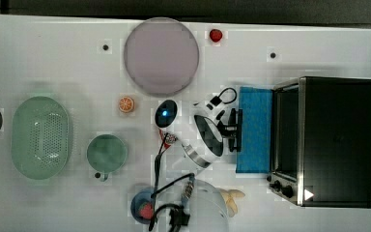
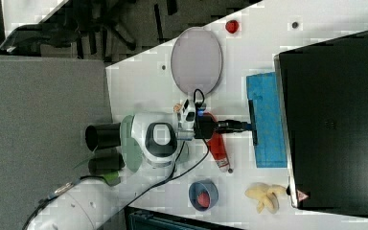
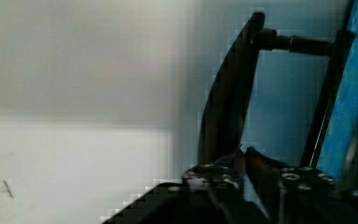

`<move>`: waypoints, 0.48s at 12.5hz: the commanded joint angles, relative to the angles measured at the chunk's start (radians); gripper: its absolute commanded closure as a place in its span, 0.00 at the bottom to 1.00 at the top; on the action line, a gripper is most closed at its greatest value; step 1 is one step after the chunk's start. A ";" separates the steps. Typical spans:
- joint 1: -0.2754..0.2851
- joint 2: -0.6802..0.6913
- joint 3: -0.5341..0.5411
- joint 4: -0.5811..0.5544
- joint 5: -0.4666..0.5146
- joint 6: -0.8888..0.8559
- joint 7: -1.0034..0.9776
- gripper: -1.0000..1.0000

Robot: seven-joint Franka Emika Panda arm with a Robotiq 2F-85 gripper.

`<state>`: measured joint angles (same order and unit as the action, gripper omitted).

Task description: Flap open oven.

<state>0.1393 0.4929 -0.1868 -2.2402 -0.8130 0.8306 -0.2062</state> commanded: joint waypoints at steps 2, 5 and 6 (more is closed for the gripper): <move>0.033 0.032 -0.003 0.034 -0.013 -0.002 0.134 0.82; 0.041 0.033 0.003 0.046 -0.012 0.001 0.134 0.82; 0.042 0.022 0.012 0.053 0.001 0.013 0.134 0.82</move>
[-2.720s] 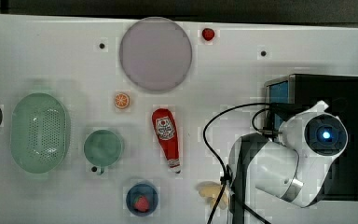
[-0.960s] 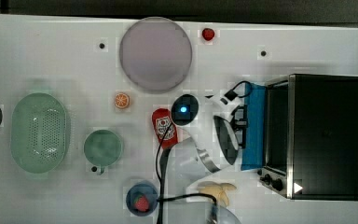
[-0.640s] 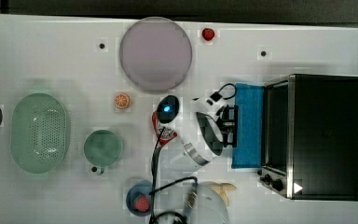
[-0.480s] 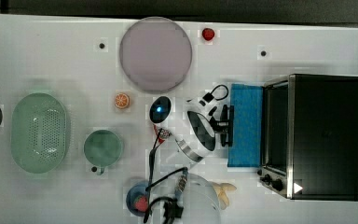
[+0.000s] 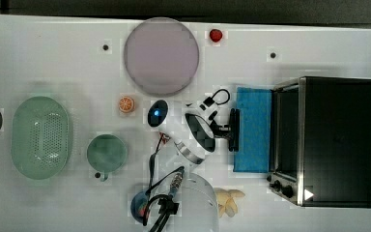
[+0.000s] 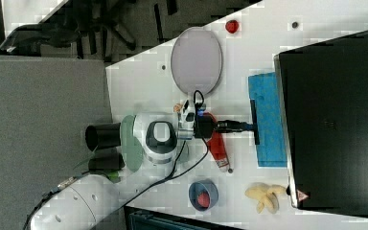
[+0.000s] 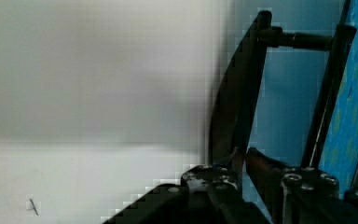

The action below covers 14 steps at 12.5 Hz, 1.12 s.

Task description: Flap open oven.

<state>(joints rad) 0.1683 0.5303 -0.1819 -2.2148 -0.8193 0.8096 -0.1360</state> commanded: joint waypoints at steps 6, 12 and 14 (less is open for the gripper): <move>0.005 -0.232 0.009 0.037 0.459 0.046 0.072 0.82; -0.004 -0.444 -0.050 0.097 0.777 -0.116 0.072 0.82; -0.005 -0.503 -0.052 0.148 0.777 -0.197 0.078 0.82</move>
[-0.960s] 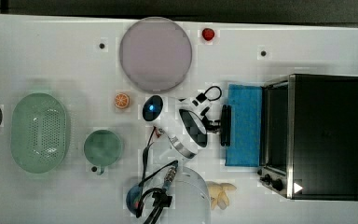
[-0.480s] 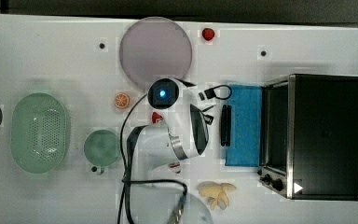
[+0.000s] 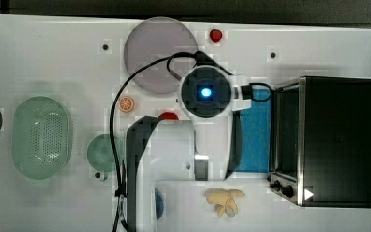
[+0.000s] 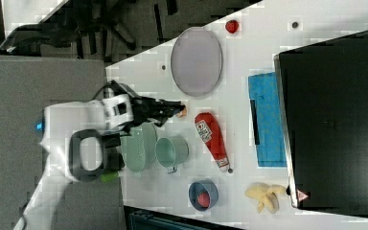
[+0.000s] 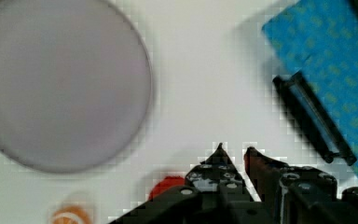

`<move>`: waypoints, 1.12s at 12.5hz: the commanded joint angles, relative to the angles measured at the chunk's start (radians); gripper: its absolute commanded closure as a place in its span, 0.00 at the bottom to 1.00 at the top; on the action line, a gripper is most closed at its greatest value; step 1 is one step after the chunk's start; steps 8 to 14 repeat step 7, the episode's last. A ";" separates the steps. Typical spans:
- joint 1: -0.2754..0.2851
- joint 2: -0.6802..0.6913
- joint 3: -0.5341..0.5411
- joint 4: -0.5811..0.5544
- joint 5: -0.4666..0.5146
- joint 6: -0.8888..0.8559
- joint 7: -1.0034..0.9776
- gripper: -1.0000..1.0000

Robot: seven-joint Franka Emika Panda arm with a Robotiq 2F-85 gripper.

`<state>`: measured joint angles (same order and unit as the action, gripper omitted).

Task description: Flap open oven.

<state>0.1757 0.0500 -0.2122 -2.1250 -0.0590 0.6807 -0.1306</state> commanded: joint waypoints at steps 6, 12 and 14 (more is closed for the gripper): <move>-0.011 -0.186 -0.013 0.147 0.017 -0.367 0.180 0.82; -0.011 -0.210 -0.016 0.153 0.017 -0.395 0.180 0.82; -0.011 -0.210 -0.016 0.153 0.017 -0.395 0.180 0.82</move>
